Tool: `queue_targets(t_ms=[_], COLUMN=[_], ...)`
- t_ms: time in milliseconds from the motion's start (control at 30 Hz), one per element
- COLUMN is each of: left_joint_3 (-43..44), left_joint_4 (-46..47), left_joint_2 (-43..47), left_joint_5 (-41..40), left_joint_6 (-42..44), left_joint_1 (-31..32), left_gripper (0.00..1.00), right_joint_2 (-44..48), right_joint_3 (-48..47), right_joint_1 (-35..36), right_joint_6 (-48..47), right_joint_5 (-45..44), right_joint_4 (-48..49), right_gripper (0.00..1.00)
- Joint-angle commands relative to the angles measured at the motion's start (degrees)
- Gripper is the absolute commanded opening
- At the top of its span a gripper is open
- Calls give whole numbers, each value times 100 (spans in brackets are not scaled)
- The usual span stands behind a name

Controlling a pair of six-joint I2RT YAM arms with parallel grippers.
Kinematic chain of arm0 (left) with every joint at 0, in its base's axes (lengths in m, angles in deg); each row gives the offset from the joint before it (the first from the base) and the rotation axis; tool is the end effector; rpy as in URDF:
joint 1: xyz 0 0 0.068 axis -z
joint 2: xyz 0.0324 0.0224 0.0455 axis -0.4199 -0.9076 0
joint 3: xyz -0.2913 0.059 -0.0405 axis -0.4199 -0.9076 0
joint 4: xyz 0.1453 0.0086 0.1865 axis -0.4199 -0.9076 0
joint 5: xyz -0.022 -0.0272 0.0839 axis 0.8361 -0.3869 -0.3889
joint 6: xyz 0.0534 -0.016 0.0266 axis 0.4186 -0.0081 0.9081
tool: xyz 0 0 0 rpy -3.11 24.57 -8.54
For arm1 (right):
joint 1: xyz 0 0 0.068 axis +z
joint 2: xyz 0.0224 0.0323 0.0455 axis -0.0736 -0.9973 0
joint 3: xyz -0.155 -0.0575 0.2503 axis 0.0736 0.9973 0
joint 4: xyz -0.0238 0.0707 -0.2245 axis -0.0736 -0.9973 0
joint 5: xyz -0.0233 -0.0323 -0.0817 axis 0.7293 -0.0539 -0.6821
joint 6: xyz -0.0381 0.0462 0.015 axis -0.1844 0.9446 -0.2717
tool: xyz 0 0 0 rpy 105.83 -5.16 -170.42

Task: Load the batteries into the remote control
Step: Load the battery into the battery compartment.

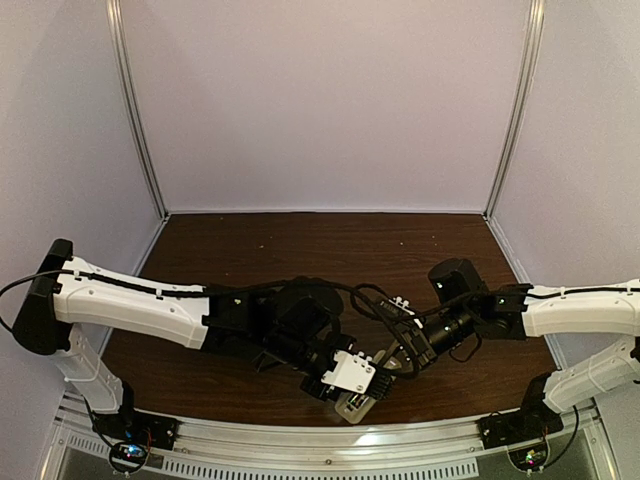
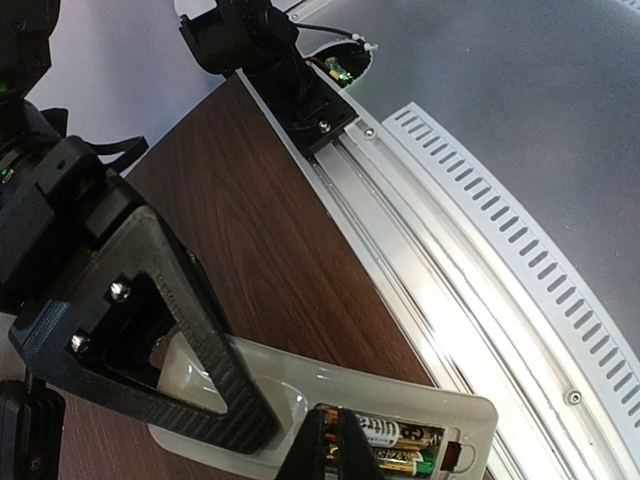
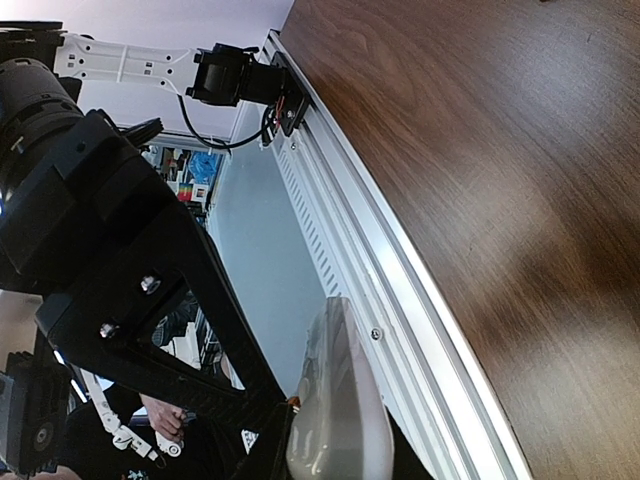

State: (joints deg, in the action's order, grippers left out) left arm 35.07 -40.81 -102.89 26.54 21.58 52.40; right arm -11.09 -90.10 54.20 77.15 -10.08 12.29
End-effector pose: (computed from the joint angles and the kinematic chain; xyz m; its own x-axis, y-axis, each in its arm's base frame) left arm 0.0654 -0.3492 0.2774 0.4671 0.5191 -0.7158 0.8754 -0.3851 0.2920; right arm 0.1041 0.1855 0.2513 -0.8331 -0.4933 -0.2503 -0.3856 0.1935 0.9021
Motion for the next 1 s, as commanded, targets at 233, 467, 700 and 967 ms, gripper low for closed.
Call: queue_targets(t_ms=[233,467,700,967], left_joint_3=[-31,-24,-29,-40], left_joint_4=[-523,-631,-704,-818], left_joint_2=[-321,-422,-532,-625], left_joint_5=[203,202,74,-56], left_joint_6=[0,-10,-37,-12], left_joint_1=[-24,6,38,43], left_gripper=[6,7,7,6], right_joint_2=[267,328,398,485], right_joint_3=[-413,-540,-562,-504], right_joint_1=[39,14,-4,-72], right_joint_6=[-165,-302,-241,-34], right_joint_5=[208,204,267,411], right_joint_4=[199,1,43,284], right_gripper=[0,0,0,0])
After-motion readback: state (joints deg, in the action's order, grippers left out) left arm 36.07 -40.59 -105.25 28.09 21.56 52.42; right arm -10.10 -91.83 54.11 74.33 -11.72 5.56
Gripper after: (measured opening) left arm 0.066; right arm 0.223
